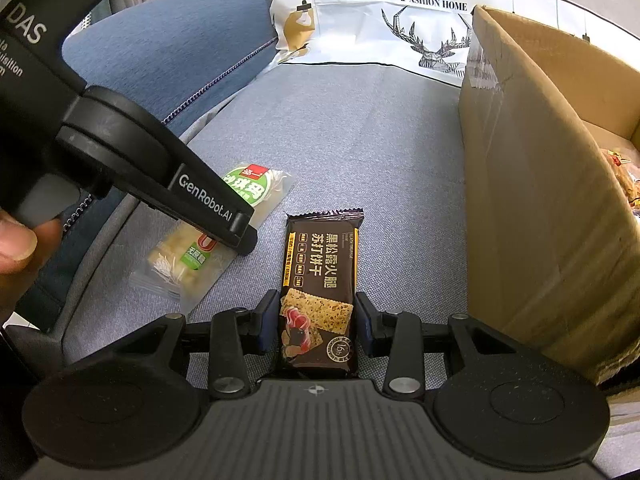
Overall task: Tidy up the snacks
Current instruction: 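Carry the peanut bar in the left tool while the right tool carries the cracker bar over the box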
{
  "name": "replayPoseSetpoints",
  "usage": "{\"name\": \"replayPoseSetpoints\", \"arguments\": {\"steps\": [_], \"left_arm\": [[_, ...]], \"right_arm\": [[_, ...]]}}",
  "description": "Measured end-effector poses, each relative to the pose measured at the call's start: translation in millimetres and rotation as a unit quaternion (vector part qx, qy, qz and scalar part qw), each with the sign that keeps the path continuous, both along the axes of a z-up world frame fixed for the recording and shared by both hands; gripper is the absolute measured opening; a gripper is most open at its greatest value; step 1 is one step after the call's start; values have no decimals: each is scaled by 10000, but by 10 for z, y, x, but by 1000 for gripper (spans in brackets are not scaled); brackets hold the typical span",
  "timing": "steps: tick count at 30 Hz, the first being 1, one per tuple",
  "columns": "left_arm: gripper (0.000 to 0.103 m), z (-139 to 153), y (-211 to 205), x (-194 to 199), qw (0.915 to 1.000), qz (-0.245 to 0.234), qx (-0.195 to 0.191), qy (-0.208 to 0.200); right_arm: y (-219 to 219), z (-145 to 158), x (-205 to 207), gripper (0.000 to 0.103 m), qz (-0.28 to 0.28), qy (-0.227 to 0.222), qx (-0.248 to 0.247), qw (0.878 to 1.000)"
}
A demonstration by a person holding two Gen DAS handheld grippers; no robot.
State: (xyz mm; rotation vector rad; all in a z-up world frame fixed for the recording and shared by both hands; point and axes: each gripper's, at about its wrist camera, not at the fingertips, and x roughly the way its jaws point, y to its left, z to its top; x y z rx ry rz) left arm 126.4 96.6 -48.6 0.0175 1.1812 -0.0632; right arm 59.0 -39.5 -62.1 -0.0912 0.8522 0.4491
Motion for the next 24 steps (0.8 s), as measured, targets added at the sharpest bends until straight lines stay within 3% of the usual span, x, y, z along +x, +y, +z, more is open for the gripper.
{"name": "replayPoseSetpoints", "arguments": {"steps": [5, 10, 14, 18, 24], "left_arm": [[40, 42, 4, -6, 9999, 17, -101, -102], [40, 304, 43, -46, 9958, 258, -436, -760], [40, 573, 82, -156, 9849, 576, -616, -1515], [40, 823, 110, -336, 9683, 819, -715, -2247], [40, 1017, 59, -455, 9547, 903, -752, -2735]], "right_arm": [[-3, 4, -9, 41, -8, -30, 5, 10000], [-57, 97, -41, 41, -109, -278, 214, 9993], [-104, 270, -147, 41, -102, -770, 432, 9960], [-210, 471, -252, 41, -199, -1227, 703, 9898], [-423, 752, -309, 41, -303, -1693, 1004, 9800]]}}
